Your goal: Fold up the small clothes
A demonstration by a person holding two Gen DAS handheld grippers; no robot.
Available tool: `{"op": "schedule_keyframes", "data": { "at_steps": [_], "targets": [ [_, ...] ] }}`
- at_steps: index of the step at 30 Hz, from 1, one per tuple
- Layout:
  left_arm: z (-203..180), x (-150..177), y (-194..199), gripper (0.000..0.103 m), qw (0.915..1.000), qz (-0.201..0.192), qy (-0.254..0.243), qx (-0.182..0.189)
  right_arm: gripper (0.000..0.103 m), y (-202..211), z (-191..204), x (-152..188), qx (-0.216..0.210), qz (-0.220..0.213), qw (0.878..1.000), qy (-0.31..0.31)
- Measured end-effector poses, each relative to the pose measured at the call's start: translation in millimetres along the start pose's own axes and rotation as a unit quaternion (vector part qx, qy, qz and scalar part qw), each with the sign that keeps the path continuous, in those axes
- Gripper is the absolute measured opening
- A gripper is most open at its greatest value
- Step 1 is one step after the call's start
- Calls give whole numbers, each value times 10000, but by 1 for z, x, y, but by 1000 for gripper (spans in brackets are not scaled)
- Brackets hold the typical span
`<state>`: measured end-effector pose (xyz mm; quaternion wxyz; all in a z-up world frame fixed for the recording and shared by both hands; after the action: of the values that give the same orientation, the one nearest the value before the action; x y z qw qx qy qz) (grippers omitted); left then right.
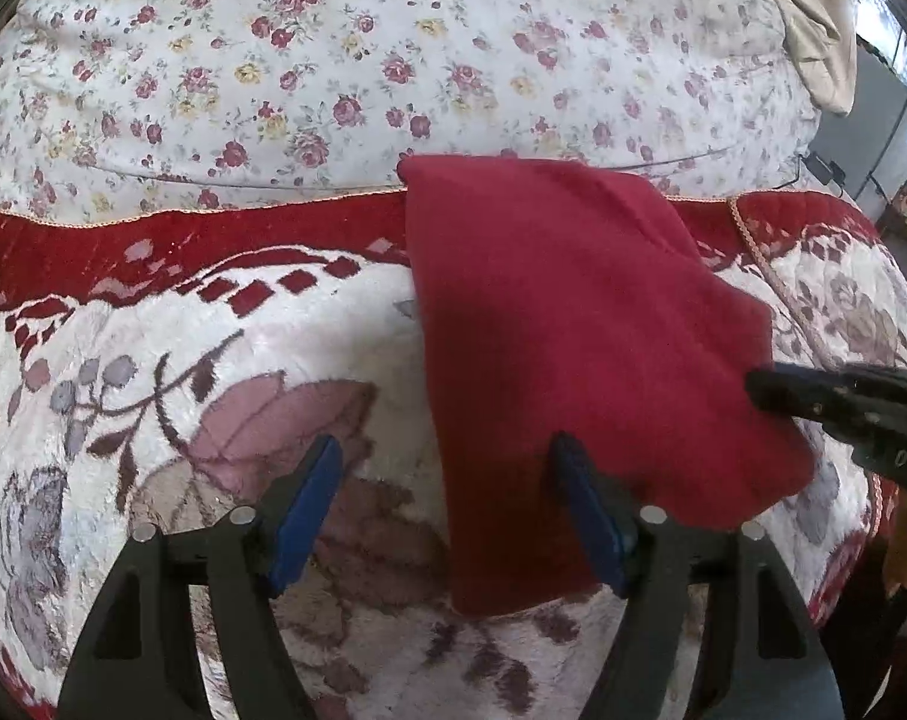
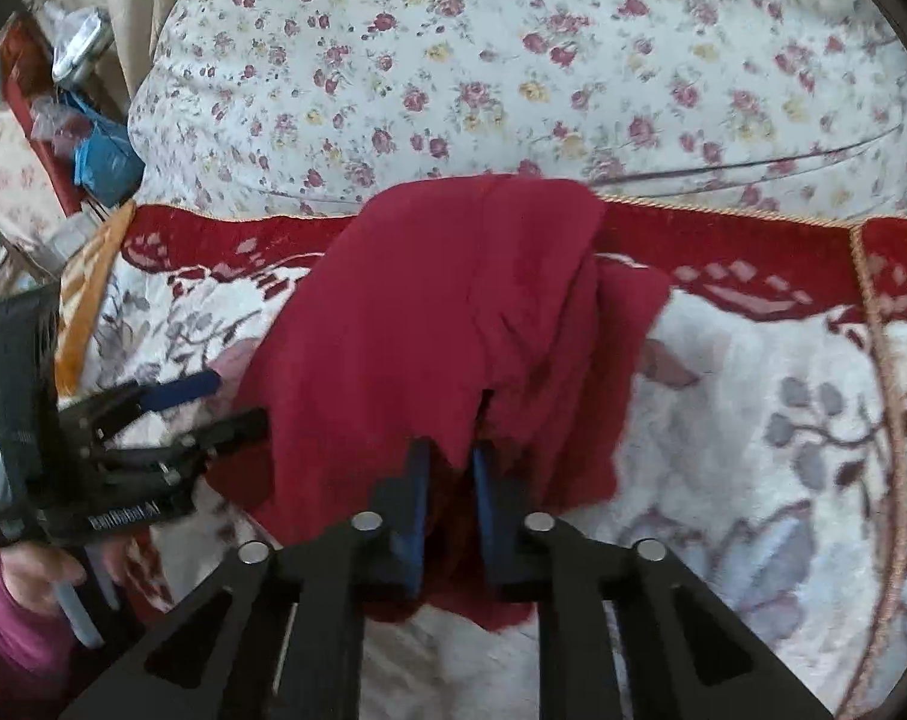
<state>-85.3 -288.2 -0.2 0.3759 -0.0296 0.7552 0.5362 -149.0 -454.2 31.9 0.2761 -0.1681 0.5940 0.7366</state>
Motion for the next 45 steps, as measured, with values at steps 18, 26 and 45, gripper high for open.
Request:
{"op": "schedule_keyframes", "data": {
  "at_steps": [18,26,45],
  "targets": [
    [-5,3,-9,76,10000,51,-56,-52,23,-45,-38,-62,102,-303,9934,-1097],
    [-13,1,-15,78,9998,120,-152,-5,5,-47,-55,-57,950,-351,9944,-310],
    [-12,9,-12,84,9998,46,-124,-152,35,-8,-15,3,673,-443,9960,-387]
  ]
}}
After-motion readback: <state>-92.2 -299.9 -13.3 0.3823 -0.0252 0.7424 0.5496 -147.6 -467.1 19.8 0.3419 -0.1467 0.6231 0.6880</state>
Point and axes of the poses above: each gripper's, at about its wrist camera, not at the fingertips, and y roughly against the way its jaws point, z to its left, x to its underside, the point moved 8 cm from there along -y, roughly the way its jaws point, and after that the axes turned 6 degrees about -z, right-handed, at the moved point
